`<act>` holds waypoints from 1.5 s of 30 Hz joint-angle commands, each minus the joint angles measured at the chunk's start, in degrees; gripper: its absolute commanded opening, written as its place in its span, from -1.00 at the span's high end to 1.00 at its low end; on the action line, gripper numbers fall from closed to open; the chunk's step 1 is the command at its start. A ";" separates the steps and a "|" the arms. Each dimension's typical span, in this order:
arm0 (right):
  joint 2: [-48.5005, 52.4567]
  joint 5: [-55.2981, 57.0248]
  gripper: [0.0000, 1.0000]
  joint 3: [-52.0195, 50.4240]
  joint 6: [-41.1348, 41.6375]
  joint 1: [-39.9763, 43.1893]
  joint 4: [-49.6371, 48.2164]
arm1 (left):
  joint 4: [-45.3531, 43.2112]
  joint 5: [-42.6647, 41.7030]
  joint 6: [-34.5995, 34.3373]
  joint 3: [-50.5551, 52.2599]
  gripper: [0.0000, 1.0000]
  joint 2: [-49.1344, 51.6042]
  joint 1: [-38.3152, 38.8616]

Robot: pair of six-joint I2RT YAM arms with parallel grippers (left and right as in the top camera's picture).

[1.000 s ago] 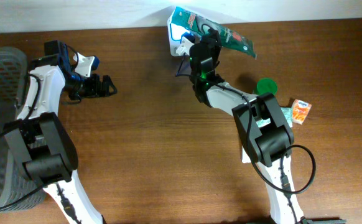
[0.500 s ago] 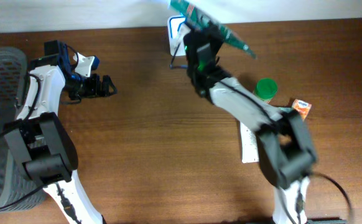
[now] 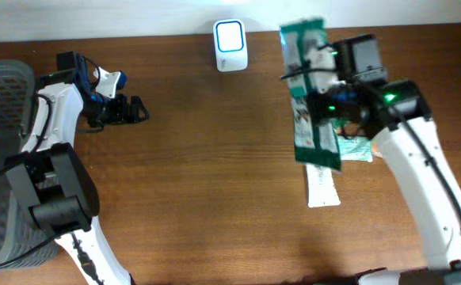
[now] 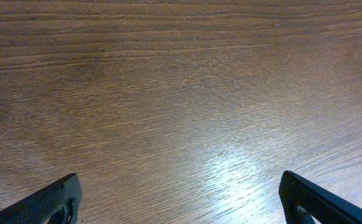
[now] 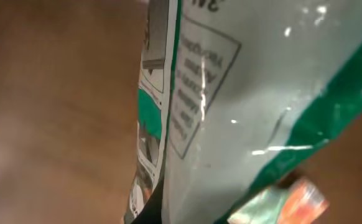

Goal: Scan the item barcode
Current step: 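Carry the packet right and drop it onto the scanned items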

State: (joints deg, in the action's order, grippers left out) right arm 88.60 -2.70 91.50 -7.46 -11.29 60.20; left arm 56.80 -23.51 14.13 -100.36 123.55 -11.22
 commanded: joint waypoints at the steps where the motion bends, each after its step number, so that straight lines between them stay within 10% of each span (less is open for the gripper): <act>1: 0.39 -10.45 0.92 -0.79 2.45 6.51 2.93 | 0.07 0.02 0.55 -0.26 -0.98 -0.46 -0.35; 19: 10.75 -14.71 0.88 -12.50 4.72 29.86 5.31 | 0.07 0.02 0.55 -0.26 -0.98 -0.46 -0.31; 25: 11.19 -14.43 -0.41 -11.04 4.72 30.97 5.14 | 0.09 0.02 0.55 -0.26 -0.98 -0.46 -0.31; 30: 11.06 -14.19 -0.97 -5.35 3.13 31.50 9.90 | 0.07 0.02 0.55 -0.26 -0.98 -0.46 -0.31; 45: -1.25 -14.25 -0.97 3.69 -4.15 23.78 17.18 | 0.07 0.02 0.55 -0.26 -0.98 -0.46 -0.31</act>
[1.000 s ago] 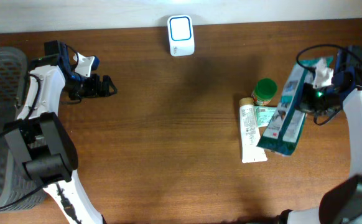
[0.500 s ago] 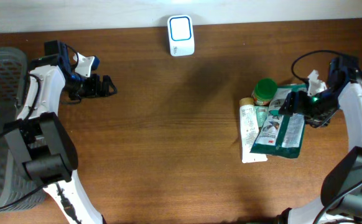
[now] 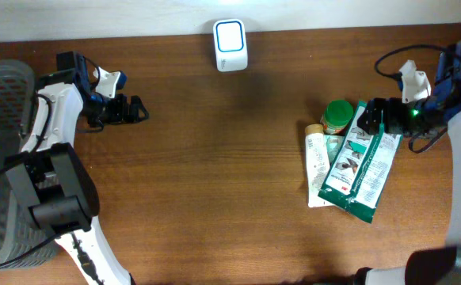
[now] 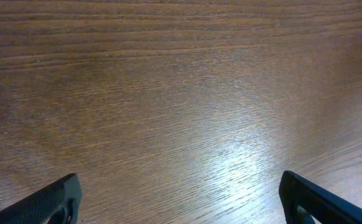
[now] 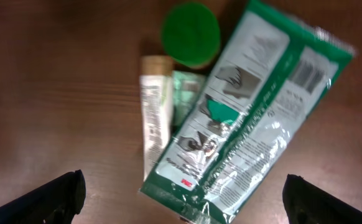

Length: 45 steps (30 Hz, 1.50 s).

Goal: Scan the item barcode
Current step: 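Carry the packet right and drop it onto the scanned items, then open the right gripper and withdraw it from the pile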

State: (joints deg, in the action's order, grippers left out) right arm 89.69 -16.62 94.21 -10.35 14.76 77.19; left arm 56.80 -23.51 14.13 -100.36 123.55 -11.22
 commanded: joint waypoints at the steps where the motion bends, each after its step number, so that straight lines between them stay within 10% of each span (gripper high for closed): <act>1: -2.84 -0.33 -0.97 0.98 -1.25 -3.45 0.22 | 0.07 0.02 0.55 -0.26 -0.98 -0.46 -0.31; 39: -19.56 -0.76 -0.97 -3.41 -1.25 -13.75 -0.02 | 0.07 0.02 0.55 -0.26 -0.98 -0.46 -0.31; 45: -36.68 2.27 -0.97 -25.11 -1.44 -13.75 -24.20 | 0.07 0.02 0.55 -0.26 -0.98 -0.46 -0.31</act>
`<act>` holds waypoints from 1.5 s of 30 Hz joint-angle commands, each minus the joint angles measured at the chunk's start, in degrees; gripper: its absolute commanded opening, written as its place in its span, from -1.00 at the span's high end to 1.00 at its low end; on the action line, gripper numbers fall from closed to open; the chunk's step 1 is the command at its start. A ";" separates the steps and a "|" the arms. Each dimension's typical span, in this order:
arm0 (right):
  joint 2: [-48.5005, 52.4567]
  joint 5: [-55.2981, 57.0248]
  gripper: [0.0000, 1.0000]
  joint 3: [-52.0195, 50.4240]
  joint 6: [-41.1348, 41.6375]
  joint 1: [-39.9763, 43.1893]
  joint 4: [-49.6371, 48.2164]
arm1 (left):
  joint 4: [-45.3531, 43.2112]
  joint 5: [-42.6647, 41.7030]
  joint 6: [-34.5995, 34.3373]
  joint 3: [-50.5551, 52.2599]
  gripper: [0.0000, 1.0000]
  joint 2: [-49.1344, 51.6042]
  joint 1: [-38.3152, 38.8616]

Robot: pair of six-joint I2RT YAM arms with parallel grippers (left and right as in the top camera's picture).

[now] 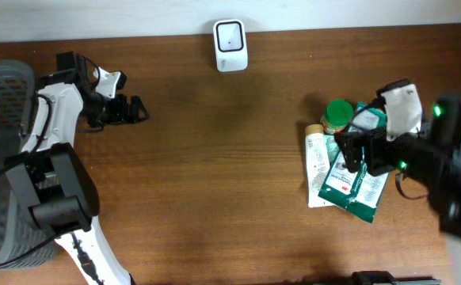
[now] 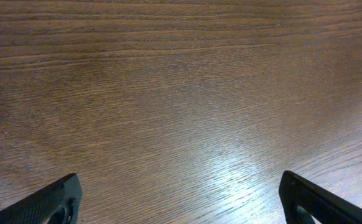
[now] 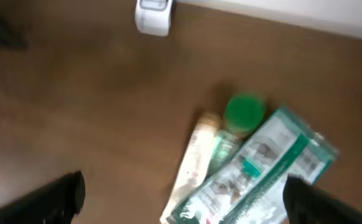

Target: Scan the item barcode

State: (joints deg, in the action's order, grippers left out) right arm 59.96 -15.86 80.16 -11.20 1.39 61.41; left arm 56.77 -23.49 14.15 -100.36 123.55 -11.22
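The white barcode scanner (image 1: 230, 36) stands at the table's back edge and shows again in the right wrist view (image 3: 153, 14). A green and white packet (image 1: 349, 184) lies flat at the right, partly on a white tube (image 1: 315, 170), beside a green-lidded jar (image 1: 339, 115). My right gripper (image 1: 365, 150) hangs open high above this pile, nothing between its fingers (image 3: 63, 194). From it I see the packet (image 3: 262, 168), tube (image 3: 196, 155) and jar lid (image 3: 246, 111) below. My left gripper (image 1: 129, 109) is open over bare wood (image 2: 181, 112) at the far left.
A dark mesh basket fills the left edge of the table. The brown wooden table (image 1: 215, 158) runs to a white wall at the back. A small teal item peeks out under the packet near the jar.
My right gripper, still open, is now much higher above the pile and over the packet; its view takes in the scanner. The scanner's blue light has gone. The left arm is unchanged.
First my right gripper held the green packet up near the scanner at the back. Then the packet lay on the tube beside the jar, with the gripper open at the right. Now the gripper is raised above the pile, empty.
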 commanded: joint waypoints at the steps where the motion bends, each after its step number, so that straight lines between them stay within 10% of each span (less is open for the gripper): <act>1: -9.94 1.53 -0.97 -14.82 -0.59 -0.37 -12.48 | 0.09 0.00 0.52 -0.26 -0.99 -0.46 -0.31; 15: -56.65 1.25 -0.97 -69.42 -0.55 -0.39 -62.77 | 0.09 0.00 0.52 -0.26 -0.98 -0.46 -0.31; 22: -59.78 1.29 -0.97 -79.43 -0.57 -2.45 -73.55 | 0.09 0.00 0.52 -0.26 -0.98 -0.46 -0.31; 45: -59.23 1.29 -0.97 -79.84 -0.57 -2.89 -58.21 | 0.09 0.00 0.52 -0.26 -0.98 -0.46 -0.31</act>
